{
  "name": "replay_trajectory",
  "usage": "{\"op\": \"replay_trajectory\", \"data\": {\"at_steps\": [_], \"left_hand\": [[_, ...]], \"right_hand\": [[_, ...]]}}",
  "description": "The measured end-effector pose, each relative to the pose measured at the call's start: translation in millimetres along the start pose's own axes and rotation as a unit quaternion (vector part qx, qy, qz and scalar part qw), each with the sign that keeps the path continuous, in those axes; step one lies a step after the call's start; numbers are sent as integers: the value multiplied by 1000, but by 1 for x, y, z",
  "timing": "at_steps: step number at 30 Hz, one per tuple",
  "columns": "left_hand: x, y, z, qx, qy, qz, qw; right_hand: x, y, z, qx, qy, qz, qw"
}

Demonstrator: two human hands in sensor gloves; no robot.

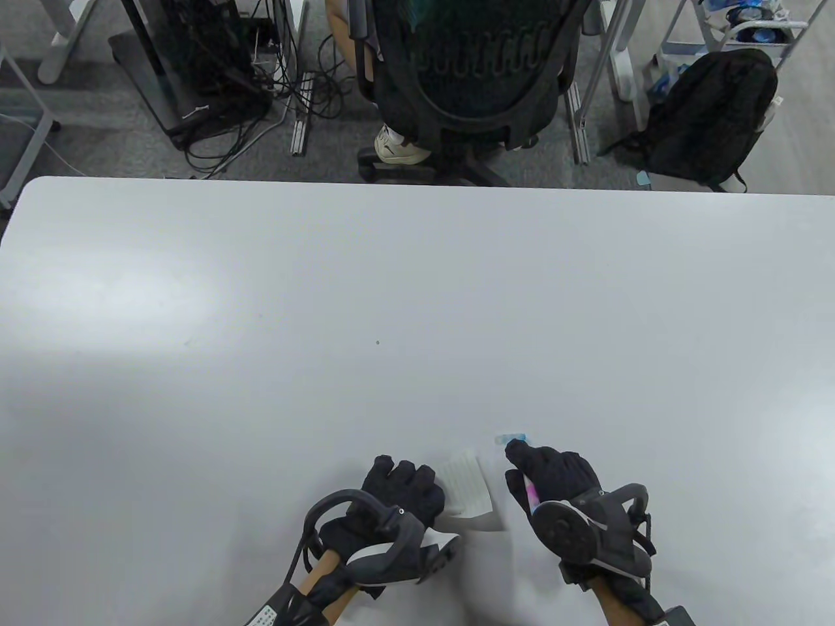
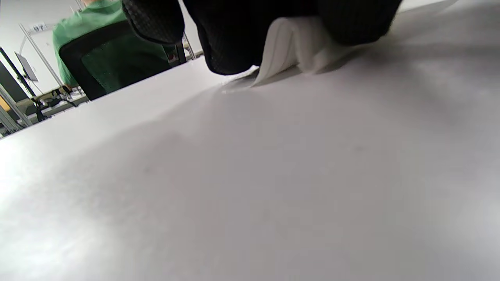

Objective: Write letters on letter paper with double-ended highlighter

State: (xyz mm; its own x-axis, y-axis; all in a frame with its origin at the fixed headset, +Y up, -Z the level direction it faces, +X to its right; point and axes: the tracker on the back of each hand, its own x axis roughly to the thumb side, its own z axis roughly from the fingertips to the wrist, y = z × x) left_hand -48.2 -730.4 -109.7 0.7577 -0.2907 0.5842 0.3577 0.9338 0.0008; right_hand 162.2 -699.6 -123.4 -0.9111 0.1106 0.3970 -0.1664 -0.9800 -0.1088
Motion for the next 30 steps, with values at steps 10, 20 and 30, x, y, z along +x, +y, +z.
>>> {"op": "replay_trajectory", "data": {"at_steps": [10, 20, 30], "left_hand": [[-29, 12, 4, 26, 45, 60, 997], [-37, -3, -8, 14, 89, 37, 995], [-31, -11, -13, -14, 72, 29, 997]], "right_hand": [[3, 0, 0, 6, -9, -2, 1000], [10, 4, -2, 18, -25, -5, 999], [17, 4, -2, 13, -37, -5, 999]]}}
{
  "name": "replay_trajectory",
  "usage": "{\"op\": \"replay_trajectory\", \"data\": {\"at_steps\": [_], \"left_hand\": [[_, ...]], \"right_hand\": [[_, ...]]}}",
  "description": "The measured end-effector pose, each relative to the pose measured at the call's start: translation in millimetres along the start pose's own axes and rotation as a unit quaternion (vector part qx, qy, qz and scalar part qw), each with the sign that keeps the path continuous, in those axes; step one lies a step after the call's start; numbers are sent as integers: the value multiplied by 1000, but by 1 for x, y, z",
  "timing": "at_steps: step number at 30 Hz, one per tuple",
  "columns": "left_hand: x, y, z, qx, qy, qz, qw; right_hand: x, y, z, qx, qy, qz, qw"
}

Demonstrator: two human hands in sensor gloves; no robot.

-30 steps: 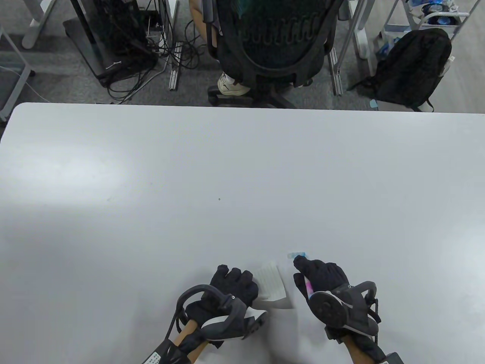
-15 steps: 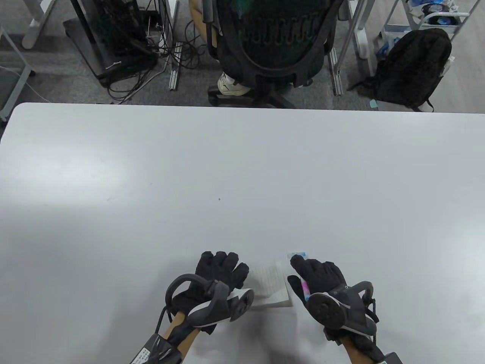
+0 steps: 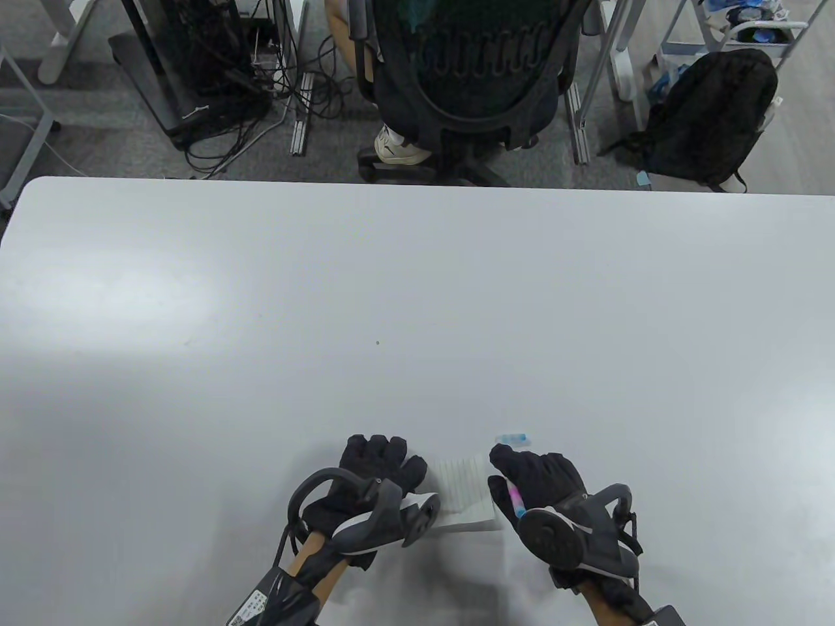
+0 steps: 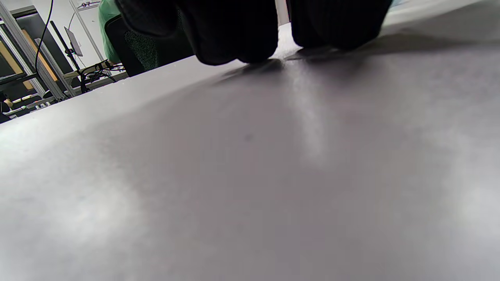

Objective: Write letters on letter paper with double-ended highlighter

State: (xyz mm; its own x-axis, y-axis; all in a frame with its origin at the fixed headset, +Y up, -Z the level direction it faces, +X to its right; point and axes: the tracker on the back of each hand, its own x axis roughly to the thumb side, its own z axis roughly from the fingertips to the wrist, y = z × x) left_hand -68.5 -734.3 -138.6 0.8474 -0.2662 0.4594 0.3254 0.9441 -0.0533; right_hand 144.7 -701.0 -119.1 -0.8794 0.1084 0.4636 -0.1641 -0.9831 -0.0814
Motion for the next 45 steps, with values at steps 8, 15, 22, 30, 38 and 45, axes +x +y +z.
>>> {"op": "replay_trajectory", "data": {"at_steps": [8, 15, 22, 30, 38, 45], "left_hand": [[-1, 0, 0, -6, 1, 14, 1000], [-3, -2, -1, -14, -1, 28, 1000], [-5, -3, -1, -16, -2, 33, 999], [-7, -4, -2, -18, -3, 40, 999], [-8, -5, -2, -20, -3, 47, 999], [-9, -5, -2, -20, -3, 48, 999]], "right_hand": [[19, 2, -3, 0, -41, -55, 998], [29, 7, -13, 4, -52, -112, 992], [36, 20, -23, 36, -48, -137, 989], [46, 30, -31, 45, -56, -122, 990], [46, 35, -34, 49, -52, -103, 992], [47, 35, -36, 47, -58, -95, 993]]}}
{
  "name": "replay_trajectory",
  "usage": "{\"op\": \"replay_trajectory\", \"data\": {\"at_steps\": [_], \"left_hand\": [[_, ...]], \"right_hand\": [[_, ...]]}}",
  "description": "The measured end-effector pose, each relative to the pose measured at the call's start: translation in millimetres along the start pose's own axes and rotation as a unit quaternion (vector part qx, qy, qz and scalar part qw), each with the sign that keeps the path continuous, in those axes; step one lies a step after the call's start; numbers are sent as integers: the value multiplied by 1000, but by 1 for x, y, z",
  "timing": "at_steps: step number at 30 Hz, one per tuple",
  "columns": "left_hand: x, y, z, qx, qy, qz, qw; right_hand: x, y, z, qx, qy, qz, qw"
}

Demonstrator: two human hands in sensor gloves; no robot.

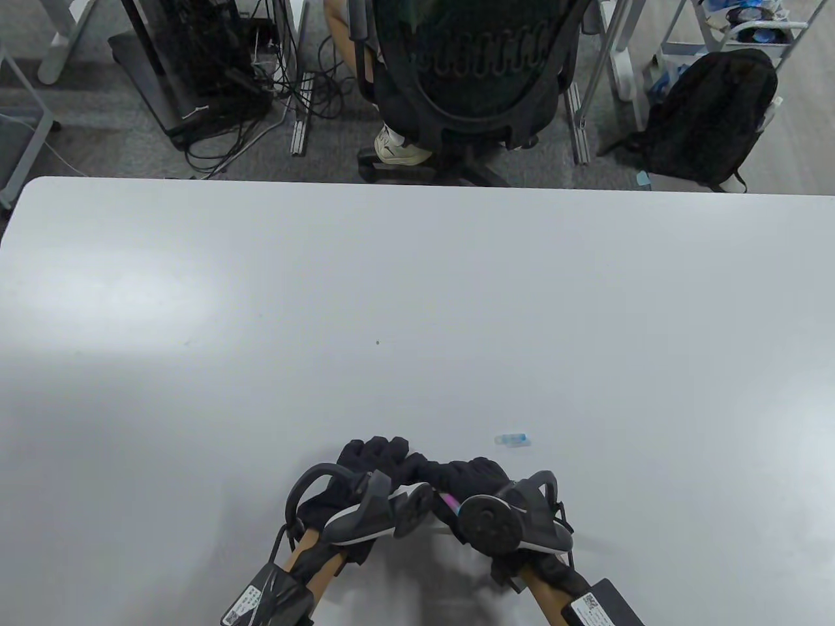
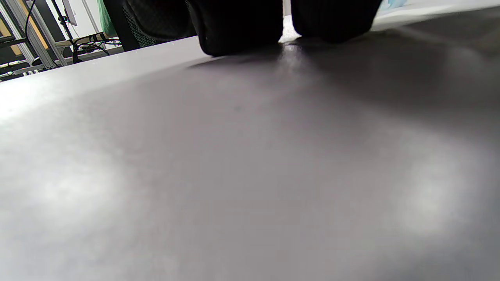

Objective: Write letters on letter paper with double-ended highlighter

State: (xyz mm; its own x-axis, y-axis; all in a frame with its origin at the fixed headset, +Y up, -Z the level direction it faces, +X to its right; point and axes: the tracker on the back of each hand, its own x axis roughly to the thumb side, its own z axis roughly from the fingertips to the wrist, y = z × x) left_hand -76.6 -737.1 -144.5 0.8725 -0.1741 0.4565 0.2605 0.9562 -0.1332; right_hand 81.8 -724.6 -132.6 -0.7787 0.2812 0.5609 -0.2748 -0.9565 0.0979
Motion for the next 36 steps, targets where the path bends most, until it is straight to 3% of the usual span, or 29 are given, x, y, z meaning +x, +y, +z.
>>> {"op": "replay_trajectory", "data": {"at_steps": [4, 10, 14, 21, 29, 36], "left_hand": [[0, 0, 0, 0, 0, -1, 1000], [0, 0, 0, 0, 0, -1, 1000], [0, 0, 0, 0, 0, -2, 1000], [0, 0, 0, 0, 0, -1, 1000], [0, 0, 0, -1, 0, -1, 1000], [0, 0, 0, 0, 0, -3, 1000]], "right_hand": [[-2, -1, 1, 7, -6, -23, 1000], [-1, -4, 6, 73, -28, -110, 991], [1, -4, 9, 98, -42, -121, 987], [-9, -9, 8, 4, 3, -68, 998], [-7, -1, 0, 20, 4, -22, 1000], [-5, -10, 6, 51, -14, -52, 997]]}}
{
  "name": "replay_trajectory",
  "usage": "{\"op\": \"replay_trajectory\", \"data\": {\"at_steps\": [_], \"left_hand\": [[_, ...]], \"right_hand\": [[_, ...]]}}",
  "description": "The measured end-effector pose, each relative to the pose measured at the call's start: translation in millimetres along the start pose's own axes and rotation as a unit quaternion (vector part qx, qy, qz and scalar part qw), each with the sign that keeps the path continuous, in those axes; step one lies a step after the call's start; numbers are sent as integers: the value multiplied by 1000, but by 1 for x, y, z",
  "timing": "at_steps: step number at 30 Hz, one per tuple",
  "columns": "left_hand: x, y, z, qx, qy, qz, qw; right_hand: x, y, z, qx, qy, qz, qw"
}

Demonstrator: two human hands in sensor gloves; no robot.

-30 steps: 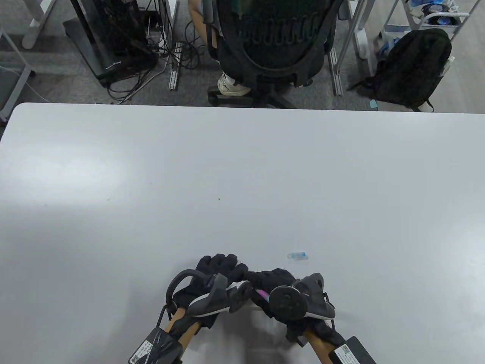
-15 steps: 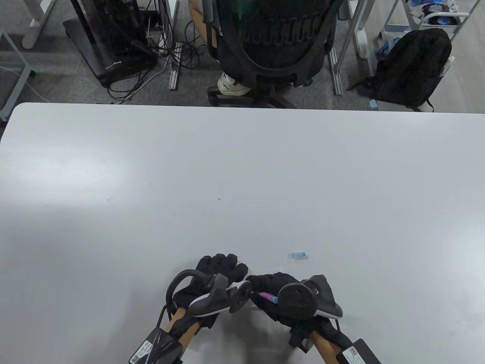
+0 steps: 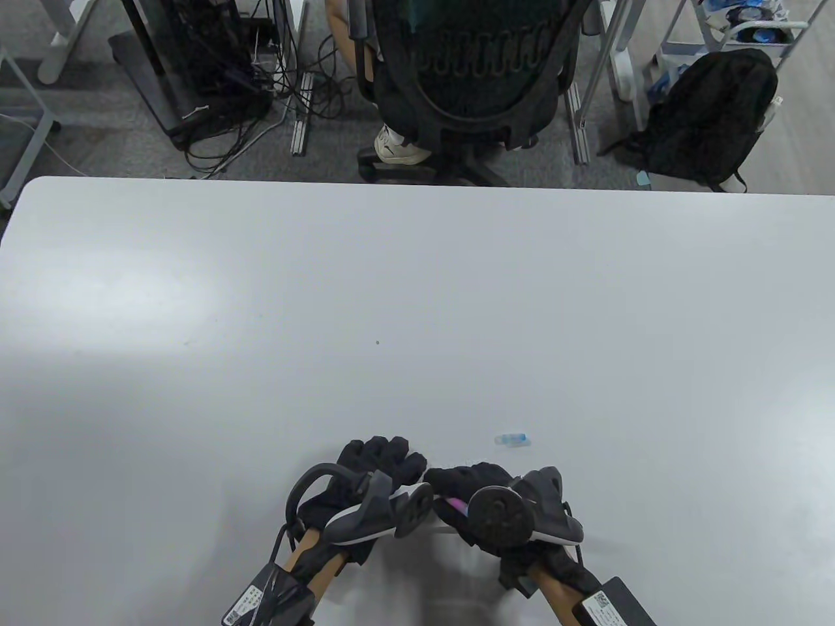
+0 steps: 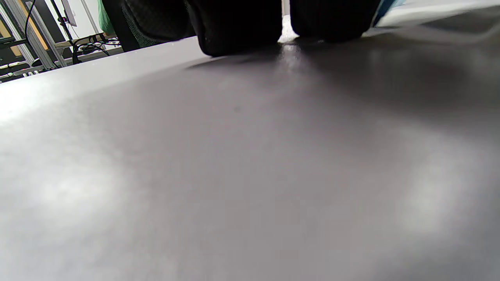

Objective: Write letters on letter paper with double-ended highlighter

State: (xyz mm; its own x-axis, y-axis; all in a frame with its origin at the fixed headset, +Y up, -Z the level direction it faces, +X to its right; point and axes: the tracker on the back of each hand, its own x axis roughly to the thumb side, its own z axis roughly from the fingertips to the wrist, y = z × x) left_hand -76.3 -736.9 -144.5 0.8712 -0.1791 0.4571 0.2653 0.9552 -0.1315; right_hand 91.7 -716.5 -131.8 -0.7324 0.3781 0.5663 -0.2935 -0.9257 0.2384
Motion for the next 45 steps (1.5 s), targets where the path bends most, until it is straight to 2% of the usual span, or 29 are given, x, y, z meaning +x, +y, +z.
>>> {"op": "replay_trajectory", "data": {"at_steps": [7, 12, 19, 29, 32, 36, 45], "left_hand": [[0, 0, 0, 1, 0, -4, 1000], [1, 0, 1, 0, 0, -5, 1000], [1, 0, 1, 0, 0, -5, 1000], [2, 0, 1, -1, -1, -6, 1000], [3, 0, 1, -7, -5, -7, 1000], [3, -1, 0, -15, -16, 4, 1000], [5, -2, -1, -19, -28, 14, 999]], "right_hand": [[4, -3, 15, 45, -15, -19, 999], [5, -2, 11, -11, -6, -15, 1000], [8, 9, 4, 4, -8, 10, 1000], [1, 3, 9, -10, 2, 7, 1000], [-4, -2, 10, -46, 20, -25, 998], [-7, -3, 9, -45, 31, 35, 998], [-8, 2, 2, -42, 35, 49, 997]]}}
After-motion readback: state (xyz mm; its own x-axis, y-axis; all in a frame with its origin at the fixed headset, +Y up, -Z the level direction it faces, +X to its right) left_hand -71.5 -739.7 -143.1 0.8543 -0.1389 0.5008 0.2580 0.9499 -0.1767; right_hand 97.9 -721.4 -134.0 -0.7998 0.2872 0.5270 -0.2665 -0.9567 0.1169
